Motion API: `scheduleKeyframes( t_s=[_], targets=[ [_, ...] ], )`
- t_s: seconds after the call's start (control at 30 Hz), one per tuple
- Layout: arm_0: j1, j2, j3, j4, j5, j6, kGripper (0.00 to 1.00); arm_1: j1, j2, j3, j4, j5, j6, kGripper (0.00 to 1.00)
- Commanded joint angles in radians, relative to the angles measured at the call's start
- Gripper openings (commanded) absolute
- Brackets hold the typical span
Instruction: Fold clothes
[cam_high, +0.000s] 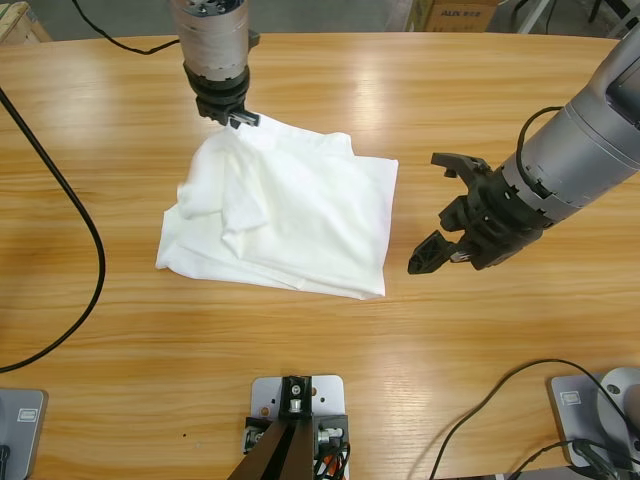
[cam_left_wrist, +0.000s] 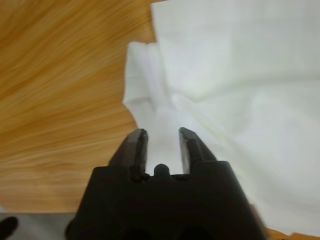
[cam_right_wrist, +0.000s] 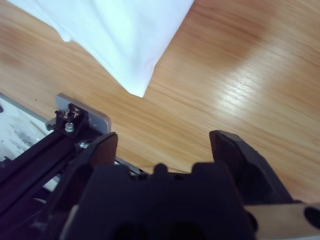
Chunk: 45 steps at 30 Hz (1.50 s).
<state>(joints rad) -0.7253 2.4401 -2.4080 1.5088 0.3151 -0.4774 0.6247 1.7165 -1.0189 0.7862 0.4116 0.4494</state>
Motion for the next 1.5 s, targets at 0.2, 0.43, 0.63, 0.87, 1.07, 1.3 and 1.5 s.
scheduleKeyframes(
  t_s=[0.2, 0.43, 0.63, 0.87, 1.07, 1.3, 1.5],
  targets=[
    [-0.002, -0.107, 0.069, 0.152, 0.021, 0.01, 0.996, -0.007, 0.003, 0.012, 0.004, 0.018, -0.014, 0.752],
    [-0.149, -0.165, 0.18, 0.151, 0.015, -0.041, 1.0, -0.007, -0.009, 0.016, 0.002, 0.018, -0.014, 0.752],
    [-0.218, -0.169, 0.287, 0.145, -0.042, -0.134, 1.0, -0.007, -0.039, 0.03, 0.002, 0.018, -0.013, 0.752],
    [-0.24, -0.161, 0.416, 0.066, -0.077, -0.161, 0.996, -0.007, -0.063, 0.045, 0.003, 0.019, -0.011, 0.752],
    [-0.244, -0.139, 0.501, -0.002, -0.093, -0.162, 0.996, -0.007, -0.074, 0.05, 0.002, 0.019, -0.011, 0.752],
    [-0.25, -0.116, 0.489, -0.024, -0.091, -0.154, 0.996, -0.007, -0.064, 0.046, 0.002, 0.019, -0.011, 0.752],
    [-0.25, -0.067, 0.421, -0.023, -0.045, -0.147, 0.996, -0.007, -0.063, 0.046, 0.002, 0.021, -0.011, 0.752]
  ],
)
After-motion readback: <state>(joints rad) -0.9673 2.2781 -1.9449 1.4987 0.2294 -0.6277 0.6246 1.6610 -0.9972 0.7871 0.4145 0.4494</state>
